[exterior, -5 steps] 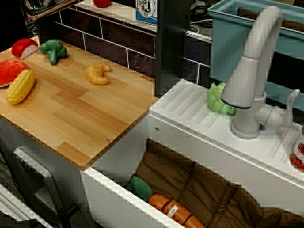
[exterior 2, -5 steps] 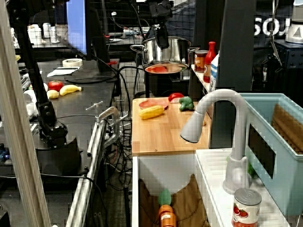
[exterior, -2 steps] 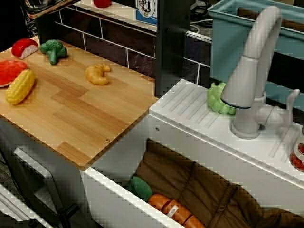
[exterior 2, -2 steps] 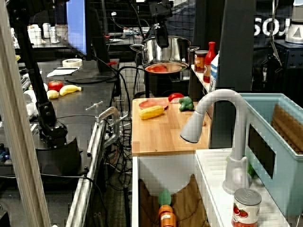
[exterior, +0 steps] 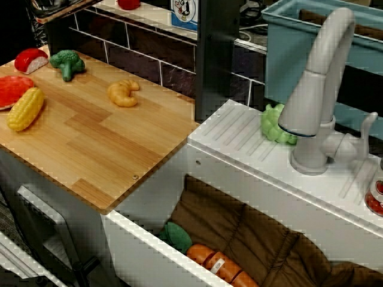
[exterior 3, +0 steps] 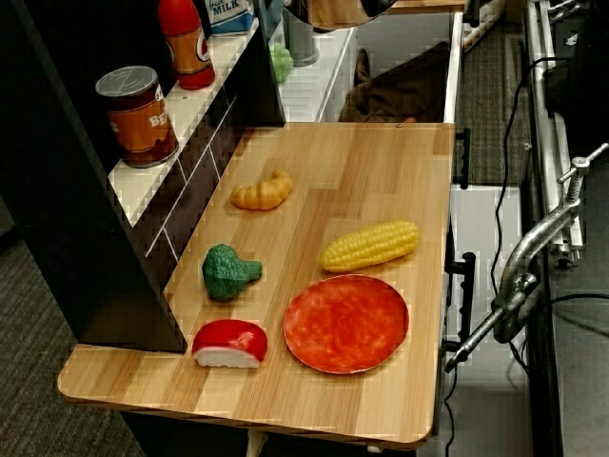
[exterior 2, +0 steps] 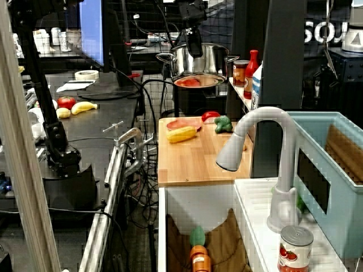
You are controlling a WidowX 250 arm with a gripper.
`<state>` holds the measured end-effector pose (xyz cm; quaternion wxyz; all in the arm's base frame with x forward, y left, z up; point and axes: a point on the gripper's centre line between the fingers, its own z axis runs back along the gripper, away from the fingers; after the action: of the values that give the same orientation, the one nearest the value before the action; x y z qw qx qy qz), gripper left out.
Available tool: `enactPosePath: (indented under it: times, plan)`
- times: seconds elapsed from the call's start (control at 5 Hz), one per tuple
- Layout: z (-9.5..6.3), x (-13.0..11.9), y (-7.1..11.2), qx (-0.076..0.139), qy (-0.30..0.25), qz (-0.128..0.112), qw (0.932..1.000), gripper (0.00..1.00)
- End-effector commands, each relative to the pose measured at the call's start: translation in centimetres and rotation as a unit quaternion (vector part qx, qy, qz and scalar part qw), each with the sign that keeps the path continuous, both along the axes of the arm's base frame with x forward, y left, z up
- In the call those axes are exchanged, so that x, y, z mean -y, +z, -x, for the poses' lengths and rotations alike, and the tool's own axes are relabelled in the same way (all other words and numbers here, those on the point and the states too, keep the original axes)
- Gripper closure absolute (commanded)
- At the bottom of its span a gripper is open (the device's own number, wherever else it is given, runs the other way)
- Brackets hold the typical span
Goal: Lift pot
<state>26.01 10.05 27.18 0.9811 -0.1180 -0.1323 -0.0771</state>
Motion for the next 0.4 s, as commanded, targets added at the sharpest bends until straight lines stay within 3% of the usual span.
enactPosePath:
  times: [0.0, 0.2]
  plan:
    - [0.05, -0.80, 1.42, 0.025, 0.008, -0.013, 0.9996, 1.00]
    - [0.07, -0.83, 1.43, 0.025, 0.009, -0.011, 0.9996, 1.00]
